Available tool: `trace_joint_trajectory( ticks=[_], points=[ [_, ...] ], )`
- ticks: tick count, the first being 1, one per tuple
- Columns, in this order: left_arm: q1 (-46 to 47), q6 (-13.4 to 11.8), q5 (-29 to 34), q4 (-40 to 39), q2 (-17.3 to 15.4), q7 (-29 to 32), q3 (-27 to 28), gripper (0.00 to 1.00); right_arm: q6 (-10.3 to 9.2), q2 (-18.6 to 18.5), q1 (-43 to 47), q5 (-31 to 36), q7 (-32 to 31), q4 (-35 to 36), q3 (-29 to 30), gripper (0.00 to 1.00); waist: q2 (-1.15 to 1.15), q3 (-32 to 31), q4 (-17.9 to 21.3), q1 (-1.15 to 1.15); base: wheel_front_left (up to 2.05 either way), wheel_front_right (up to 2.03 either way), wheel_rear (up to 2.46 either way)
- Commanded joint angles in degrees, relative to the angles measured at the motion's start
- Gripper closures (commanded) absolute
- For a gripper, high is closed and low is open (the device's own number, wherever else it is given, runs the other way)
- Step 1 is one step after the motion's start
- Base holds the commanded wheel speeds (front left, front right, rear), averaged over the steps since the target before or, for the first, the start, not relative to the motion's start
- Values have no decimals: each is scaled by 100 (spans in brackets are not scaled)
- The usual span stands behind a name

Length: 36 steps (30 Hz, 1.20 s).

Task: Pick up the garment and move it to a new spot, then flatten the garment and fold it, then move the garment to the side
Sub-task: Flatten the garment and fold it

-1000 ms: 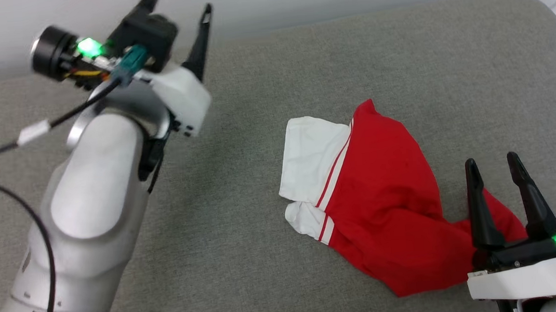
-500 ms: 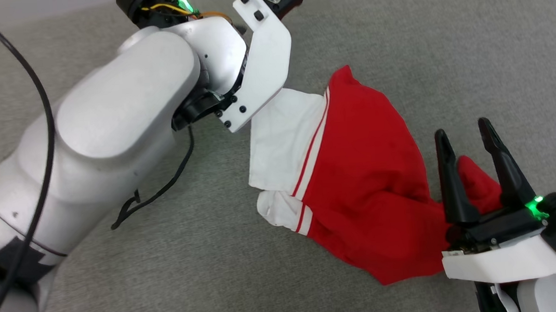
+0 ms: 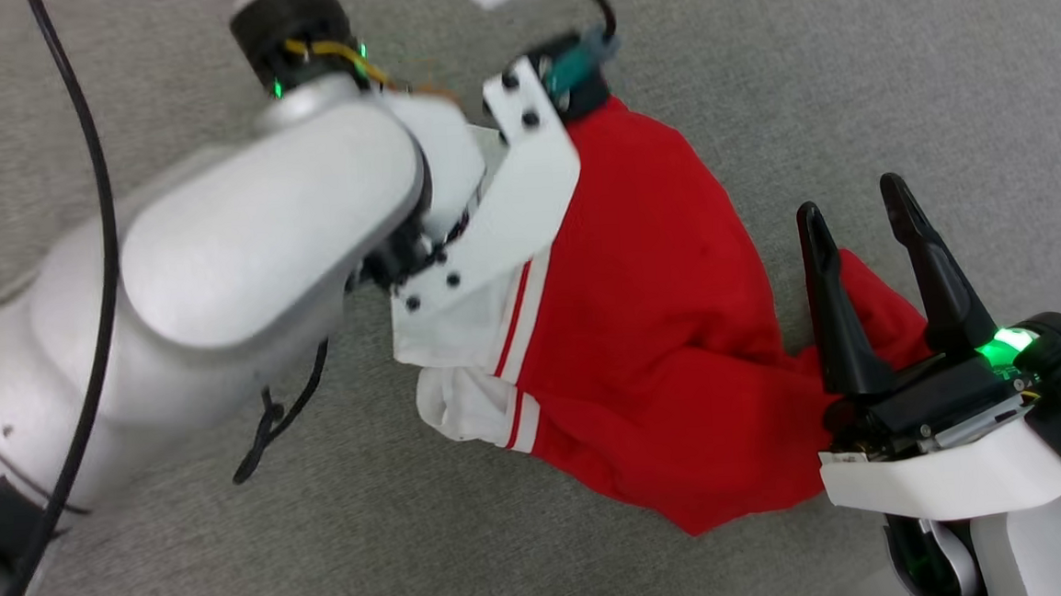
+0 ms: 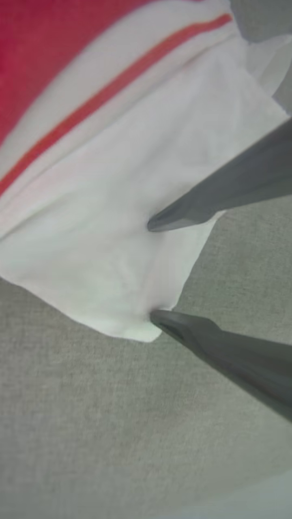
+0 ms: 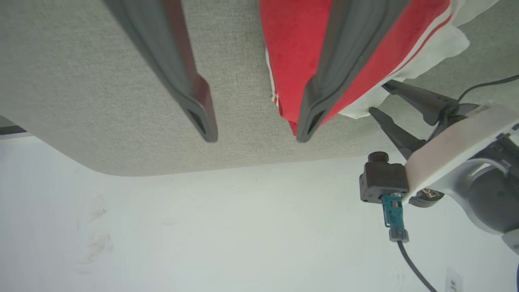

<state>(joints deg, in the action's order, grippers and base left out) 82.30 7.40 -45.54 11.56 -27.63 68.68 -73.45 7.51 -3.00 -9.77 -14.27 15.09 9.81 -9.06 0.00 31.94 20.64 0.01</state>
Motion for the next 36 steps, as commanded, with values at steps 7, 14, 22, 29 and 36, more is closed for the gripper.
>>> trace_joint_trajectory(
  ticks=[7,14,22,29,36],
  points=[
    [-551,-1,324,-587,-413,919,-61,0,-4,23,-165,-156,11,42,-54,0,0,281,223,-1,0,0,0],
    [-614,-1,323,-690,-645,970,-88,100,-4,24,-204,-253,11,62,-114,0,0,359,264,-1,0,0,0],
    [-286,-4,184,-864,-384,28,-4,100,-4,22,-28,-51,11,4,90,0,0,-60,-182,-1,0,0,0],
    [-214,-4,-43,-1152,-584,-1321,7,100,-4,20,316,202,11,-94,281,0,0,-768,-856,-1,0,0,0],
    [-747,-5,-365,-972,-1375,-2184,5,100,-4,20,691,384,11,-183,418,0,0,-1356,-1472,-1,0,0,0]
  ],
)
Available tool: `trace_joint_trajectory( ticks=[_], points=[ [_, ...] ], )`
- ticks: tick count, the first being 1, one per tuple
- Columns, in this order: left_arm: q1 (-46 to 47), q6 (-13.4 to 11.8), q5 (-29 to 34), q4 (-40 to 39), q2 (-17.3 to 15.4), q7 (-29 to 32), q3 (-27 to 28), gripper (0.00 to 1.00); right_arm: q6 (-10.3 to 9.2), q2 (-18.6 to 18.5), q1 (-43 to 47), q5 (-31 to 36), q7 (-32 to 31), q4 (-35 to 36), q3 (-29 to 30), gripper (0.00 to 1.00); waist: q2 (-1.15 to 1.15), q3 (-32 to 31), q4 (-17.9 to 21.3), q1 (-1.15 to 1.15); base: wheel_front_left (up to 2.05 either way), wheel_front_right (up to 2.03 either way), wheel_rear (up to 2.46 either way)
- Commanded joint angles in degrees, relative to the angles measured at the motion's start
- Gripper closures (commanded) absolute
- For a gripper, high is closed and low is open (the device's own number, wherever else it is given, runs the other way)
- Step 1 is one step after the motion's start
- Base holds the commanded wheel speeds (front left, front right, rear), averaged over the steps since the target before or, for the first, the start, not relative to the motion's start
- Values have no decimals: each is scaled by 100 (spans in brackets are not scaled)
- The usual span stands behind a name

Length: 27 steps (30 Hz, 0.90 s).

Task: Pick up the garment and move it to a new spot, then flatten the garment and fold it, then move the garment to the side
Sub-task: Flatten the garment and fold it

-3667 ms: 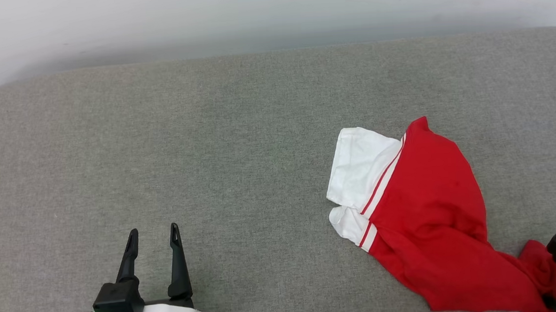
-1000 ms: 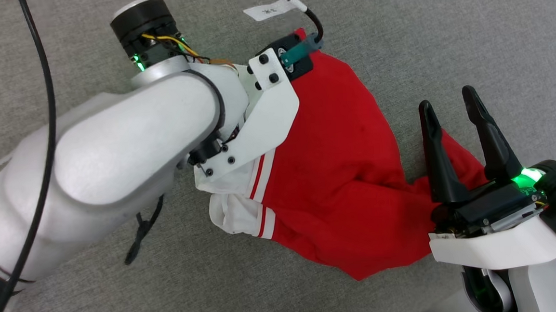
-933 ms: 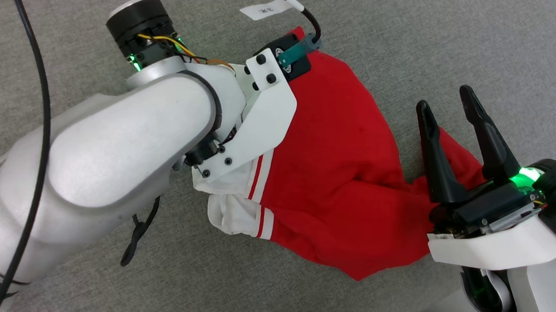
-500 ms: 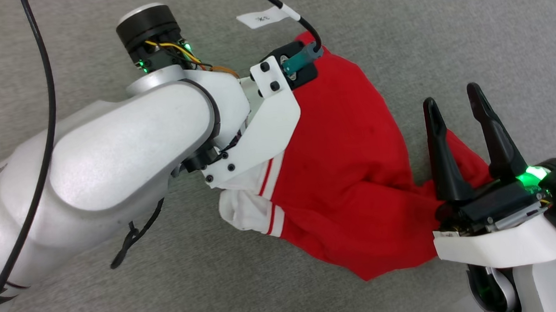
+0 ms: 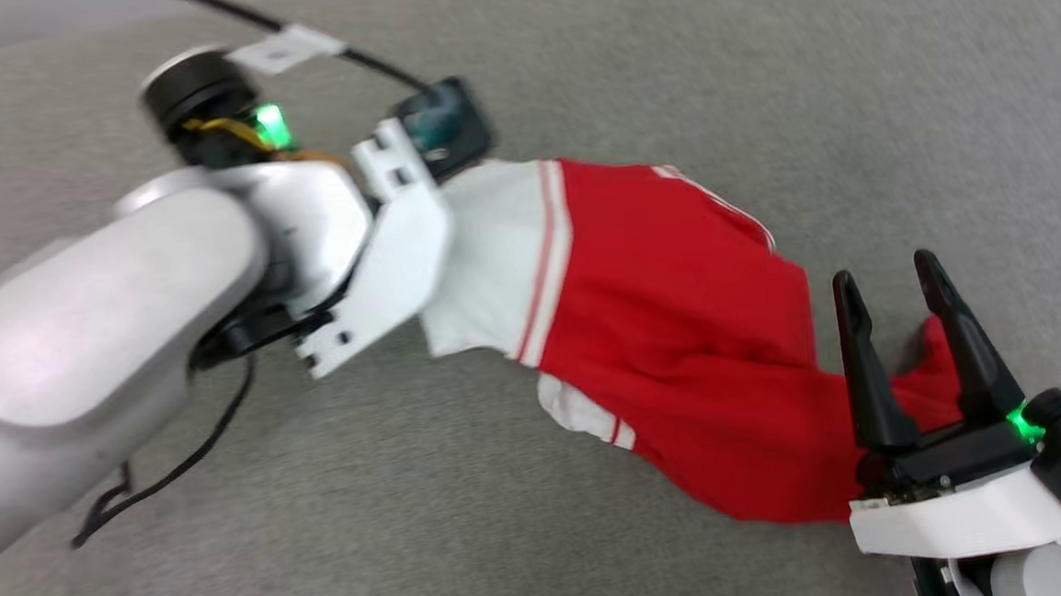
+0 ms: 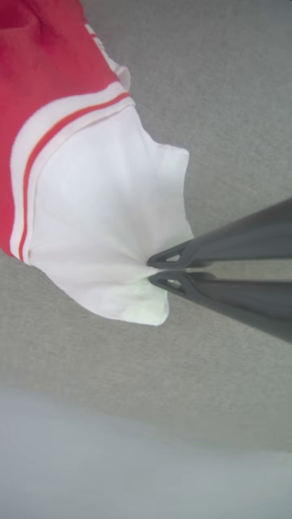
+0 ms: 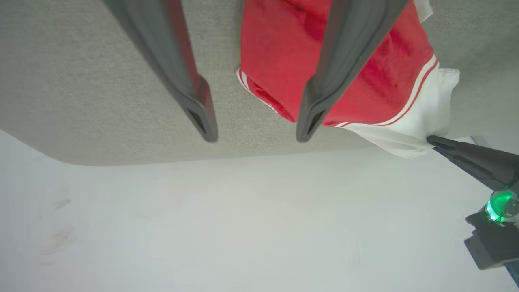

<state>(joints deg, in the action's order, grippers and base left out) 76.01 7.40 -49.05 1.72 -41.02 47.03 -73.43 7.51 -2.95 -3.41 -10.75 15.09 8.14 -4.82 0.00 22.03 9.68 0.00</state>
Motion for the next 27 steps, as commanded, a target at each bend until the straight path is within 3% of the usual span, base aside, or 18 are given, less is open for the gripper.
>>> trace_joint_trajectory(
  ticks=[1,8,15,21,23,24,25,27],
  points=[
    [-244,-5,-50,56,-157,-76,0,100,-4,15,90,44,11,-20,2,0,0,-416,-442,0,0,0,0],
    [-1285,-109,-459,382,-1008,-436,0,100,-4,15,268,117,11,-57,5,0,0,-622,-720,0,0,0,0],
    [-2361,-458,-1032,880,-1715,-765,16,100,-4,15,344,135,11,-133,-21,0,0,-546,-721,0,0,0,0],
    [-2836,-544,-1178,1039,-1705,-899,-20,100,-4,15,324,131,11,-229,8,0,0,-536,-686,0,0,0,0],
    [-2860,-569,-1184,1045,-1646,-1004,9,95,-4,15,331,138,11,-252,16,0,0,-566,-692,0,0,0,0],
    [-2870,-590,-1209,1045,-1588,-1139,51,29,-4,15,335,154,11,-280,20,0,0,-612,-698,0,0,0,0],
    [-2858,-614,-1199,1027,-1564,-1321,113,0,-4,15,332,161,11,-304,14,0,0,-665,-693,0,0,0,0],
    [-2912,-701,-1151,967,-1566,-1764,247,0,-4,14,313,171,11,-310,36,0,0,-776,-673,0,0,0,0]
  ],
)
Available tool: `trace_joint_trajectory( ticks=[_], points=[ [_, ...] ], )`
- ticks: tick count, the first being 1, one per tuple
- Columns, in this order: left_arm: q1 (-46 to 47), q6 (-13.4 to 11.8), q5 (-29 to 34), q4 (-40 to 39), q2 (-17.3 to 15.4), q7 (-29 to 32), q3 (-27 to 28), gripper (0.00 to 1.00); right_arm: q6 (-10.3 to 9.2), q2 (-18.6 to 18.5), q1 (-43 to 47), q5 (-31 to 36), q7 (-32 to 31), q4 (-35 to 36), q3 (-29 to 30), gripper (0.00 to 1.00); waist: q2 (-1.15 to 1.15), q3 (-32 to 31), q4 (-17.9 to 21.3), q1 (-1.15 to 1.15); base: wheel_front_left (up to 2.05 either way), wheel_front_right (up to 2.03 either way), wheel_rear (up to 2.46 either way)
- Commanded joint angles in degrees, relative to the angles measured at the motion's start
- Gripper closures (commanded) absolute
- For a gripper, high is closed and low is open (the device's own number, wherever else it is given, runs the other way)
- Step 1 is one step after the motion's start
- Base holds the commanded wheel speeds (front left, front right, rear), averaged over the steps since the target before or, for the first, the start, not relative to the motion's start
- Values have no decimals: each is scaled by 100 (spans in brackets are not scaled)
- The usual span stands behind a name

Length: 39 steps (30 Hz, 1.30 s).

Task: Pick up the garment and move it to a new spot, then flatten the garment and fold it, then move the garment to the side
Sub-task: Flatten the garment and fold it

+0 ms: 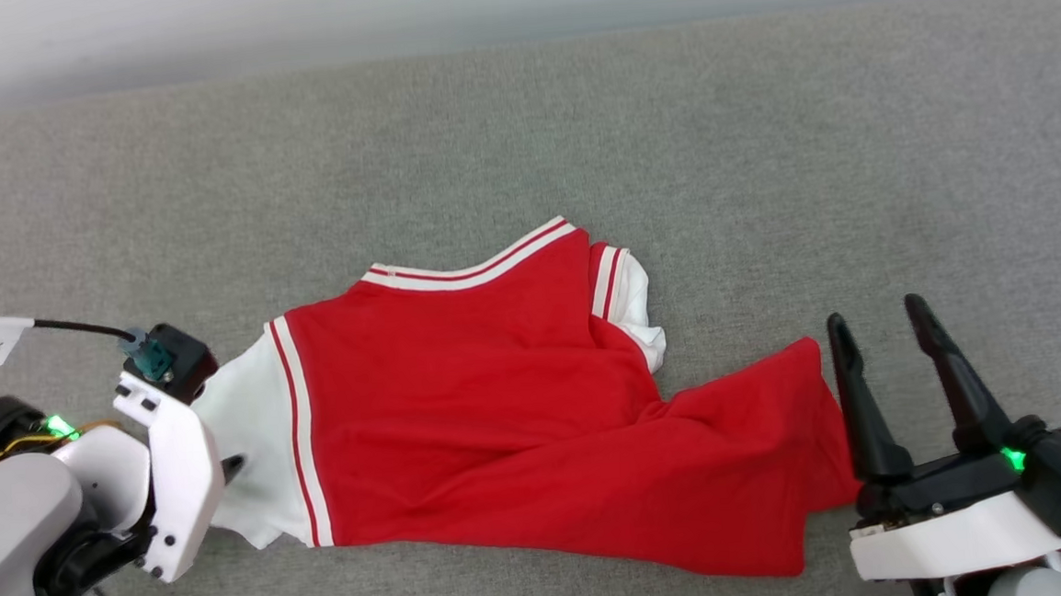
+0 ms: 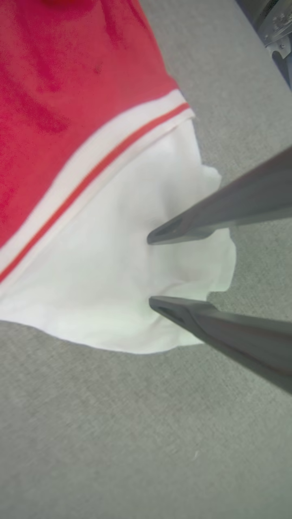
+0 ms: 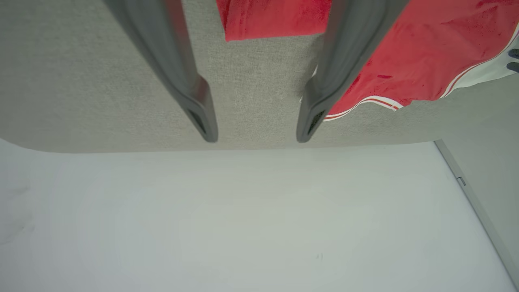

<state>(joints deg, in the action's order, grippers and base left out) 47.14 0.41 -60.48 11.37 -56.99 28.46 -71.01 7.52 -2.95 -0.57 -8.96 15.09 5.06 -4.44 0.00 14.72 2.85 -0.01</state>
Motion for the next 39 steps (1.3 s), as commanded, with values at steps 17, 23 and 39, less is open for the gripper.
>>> trace_joint_trajectory(
  ticks=[17,23,39],
  points=[
    [-1152,-2610,857,-966,477,-4201,1260,0,-5,-1239,-880,207,-304,55,87,0,0,-763,-340,1,0,0,0],
    [-1896,-3552,1384,-1389,900,-4371,2285,0,-5,-2799,-1652,-688,-2200,-85,-1247,0,0,-714,-447,1,0,0,0],
    [-3743,-3367,3464,-1931,2591,-4366,4534,0,-6,-4226,-4332,-3063,-5486,-197,-4118,0,0,-122,-885,1,0,0,0]
  ],
)
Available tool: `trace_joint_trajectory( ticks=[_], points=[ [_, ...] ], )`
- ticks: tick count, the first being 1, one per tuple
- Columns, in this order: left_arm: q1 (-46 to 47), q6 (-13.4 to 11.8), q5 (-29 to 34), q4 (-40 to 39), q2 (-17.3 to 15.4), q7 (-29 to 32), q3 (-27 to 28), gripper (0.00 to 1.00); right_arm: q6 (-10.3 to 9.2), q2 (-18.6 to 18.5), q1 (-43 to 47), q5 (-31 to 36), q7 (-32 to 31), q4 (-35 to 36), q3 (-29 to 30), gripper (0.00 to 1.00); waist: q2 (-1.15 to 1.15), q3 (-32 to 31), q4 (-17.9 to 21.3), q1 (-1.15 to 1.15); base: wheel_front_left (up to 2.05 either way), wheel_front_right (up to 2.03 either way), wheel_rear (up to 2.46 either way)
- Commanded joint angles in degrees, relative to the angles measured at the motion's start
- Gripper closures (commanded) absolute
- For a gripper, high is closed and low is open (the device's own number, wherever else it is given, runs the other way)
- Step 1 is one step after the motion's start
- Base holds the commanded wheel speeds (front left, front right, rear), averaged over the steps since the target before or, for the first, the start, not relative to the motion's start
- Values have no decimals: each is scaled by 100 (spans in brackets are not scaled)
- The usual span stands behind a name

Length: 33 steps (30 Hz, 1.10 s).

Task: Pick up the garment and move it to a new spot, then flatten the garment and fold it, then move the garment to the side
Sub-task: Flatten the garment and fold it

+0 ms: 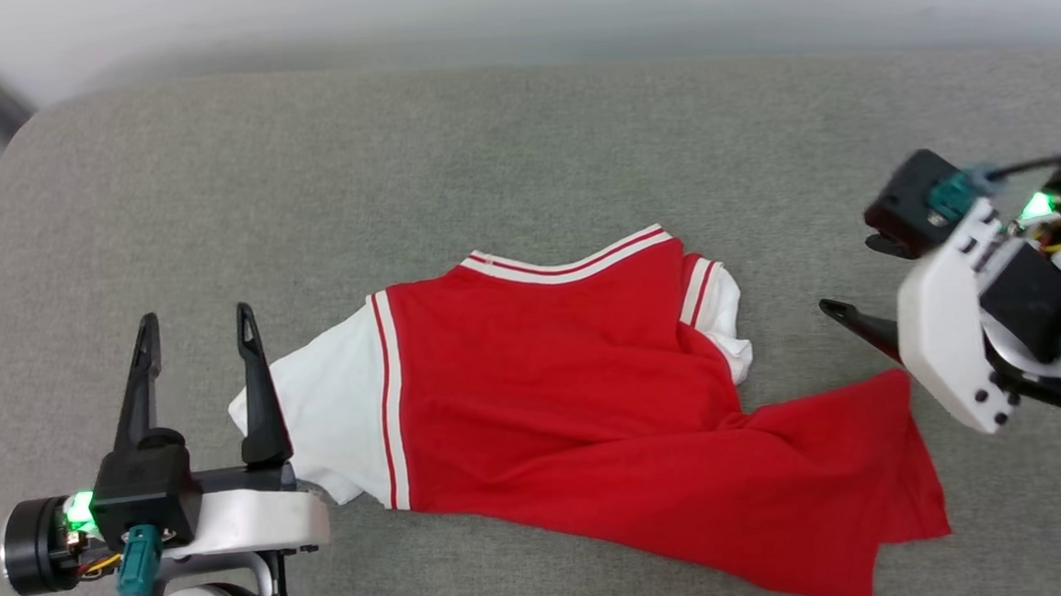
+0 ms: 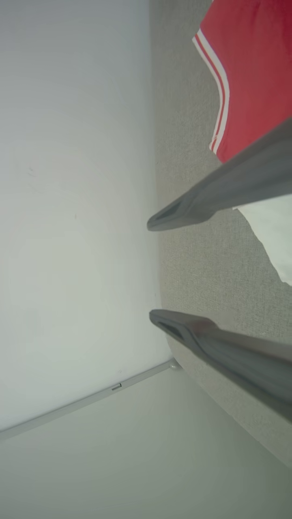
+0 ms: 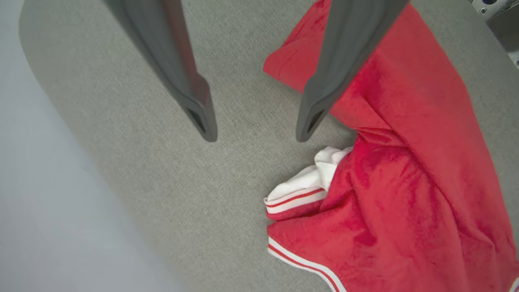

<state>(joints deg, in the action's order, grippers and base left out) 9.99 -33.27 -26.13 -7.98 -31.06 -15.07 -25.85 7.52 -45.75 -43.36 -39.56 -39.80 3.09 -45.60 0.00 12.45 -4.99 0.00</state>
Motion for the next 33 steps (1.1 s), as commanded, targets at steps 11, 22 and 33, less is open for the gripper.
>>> trace_joint_trajectory(
  ticks=[11,22,33],
  points=[
    [50,770,891,171,1111,-14,747,0,-6,734,-1787,-459,-732,-1337,-1548,0,0,795,-600,0,0,0,0],
    [103,1571,1467,380,1953,-14,1482,0,-5,847,-1988,-940,-991,-1922,-2740,0,0,1233,-827,0,0,0,0],
    [-144,2120,1874,616,2320,-14,2028,0,-6,686,-2498,-911,-57,-1686,-2766,100,0,794,-492,0,0,0,0]
  ],
)
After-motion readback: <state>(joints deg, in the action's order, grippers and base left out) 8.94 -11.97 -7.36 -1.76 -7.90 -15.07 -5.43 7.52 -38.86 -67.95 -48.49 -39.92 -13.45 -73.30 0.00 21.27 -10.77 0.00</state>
